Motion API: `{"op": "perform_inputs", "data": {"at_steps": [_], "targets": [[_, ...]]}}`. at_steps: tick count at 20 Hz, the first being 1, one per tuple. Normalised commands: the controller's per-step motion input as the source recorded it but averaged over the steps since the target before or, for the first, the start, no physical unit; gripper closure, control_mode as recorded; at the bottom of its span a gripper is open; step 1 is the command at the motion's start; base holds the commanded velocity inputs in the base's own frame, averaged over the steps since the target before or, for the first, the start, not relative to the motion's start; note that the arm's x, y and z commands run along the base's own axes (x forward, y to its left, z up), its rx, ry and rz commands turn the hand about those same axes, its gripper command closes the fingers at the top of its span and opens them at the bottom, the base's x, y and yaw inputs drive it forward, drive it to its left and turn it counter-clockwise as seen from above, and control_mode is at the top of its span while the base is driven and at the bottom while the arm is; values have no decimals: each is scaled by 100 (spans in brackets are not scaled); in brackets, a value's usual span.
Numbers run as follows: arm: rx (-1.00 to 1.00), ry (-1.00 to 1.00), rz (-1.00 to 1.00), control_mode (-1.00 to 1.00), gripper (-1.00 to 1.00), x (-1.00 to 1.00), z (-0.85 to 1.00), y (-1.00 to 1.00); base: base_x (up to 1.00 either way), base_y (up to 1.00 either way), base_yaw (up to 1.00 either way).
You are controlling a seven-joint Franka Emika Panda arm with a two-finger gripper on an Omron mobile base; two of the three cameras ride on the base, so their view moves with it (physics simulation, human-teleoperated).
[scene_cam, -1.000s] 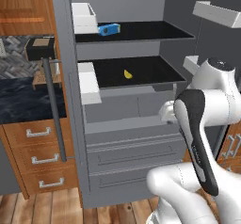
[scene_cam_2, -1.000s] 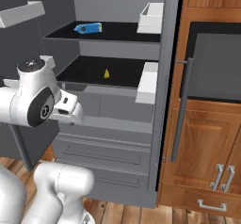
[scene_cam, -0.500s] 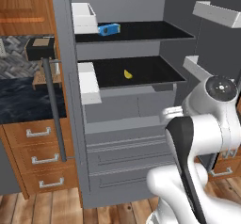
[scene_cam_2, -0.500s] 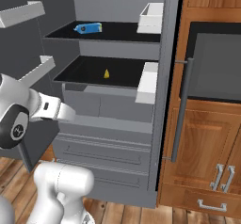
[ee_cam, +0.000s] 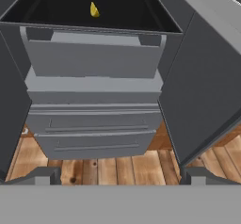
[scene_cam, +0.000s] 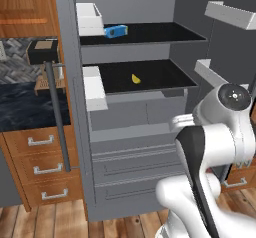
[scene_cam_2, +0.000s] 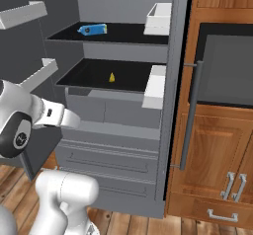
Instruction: Take the lemon wedge from the fridge and place it on the plate with fish on the dining counter.
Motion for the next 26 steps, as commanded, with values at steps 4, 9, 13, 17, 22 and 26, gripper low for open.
{"op": "perform_inputs", "data": {"at_steps": [4, 9, 13, 17, 22, 26], "targets": [[0, 0, 0, -100, -100, 24, 0, 0, 0, 0, 0], [0, 0, 0, 100, -100, 12, 0, 0, 62, -6, 0], [0, 0, 0, 100, -100, 0, 0, 0, 84, -5, 0], [0, 0, 0, 100, -100, 0, 0, 0, 60, 0, 0], [0, 0, 0, 100, -100, 0, 0, 0, 38, 0, 2], [0, 0, 0, 100, -100, 0, 0, 0, 28, 0, 3]]}}
